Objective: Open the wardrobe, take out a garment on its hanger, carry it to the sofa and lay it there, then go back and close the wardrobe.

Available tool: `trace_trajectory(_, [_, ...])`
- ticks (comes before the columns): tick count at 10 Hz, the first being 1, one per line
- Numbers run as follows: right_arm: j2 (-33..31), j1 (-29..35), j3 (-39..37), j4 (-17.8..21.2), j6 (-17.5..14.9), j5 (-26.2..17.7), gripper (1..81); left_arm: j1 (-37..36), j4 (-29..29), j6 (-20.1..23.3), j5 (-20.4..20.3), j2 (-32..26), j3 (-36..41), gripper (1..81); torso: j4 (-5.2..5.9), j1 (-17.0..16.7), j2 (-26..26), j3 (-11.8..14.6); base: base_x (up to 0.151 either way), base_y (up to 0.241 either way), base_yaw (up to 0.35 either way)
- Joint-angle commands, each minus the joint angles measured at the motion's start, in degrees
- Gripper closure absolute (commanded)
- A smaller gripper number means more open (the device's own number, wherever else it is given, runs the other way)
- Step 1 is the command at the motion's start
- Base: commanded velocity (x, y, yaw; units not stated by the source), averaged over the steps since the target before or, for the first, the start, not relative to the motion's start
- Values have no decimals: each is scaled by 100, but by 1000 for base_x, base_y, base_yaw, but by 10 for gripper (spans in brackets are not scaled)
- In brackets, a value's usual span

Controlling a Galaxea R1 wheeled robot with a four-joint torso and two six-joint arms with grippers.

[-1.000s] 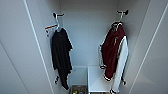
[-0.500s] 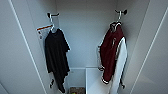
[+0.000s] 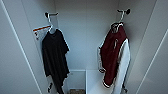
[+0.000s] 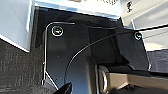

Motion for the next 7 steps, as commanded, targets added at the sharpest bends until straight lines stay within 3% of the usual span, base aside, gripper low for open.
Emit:
trace_trajectory(1, [-3,199,55,51,-9,-325,10,-184,47,8,265,-94,23,10,0,1,0,0,92,0,0])
trace_trajectory(7, [15,199,55,42,-9,-325,10,-175,38,8,265,-85,31,10,0,1,0,0,88,-22,0])
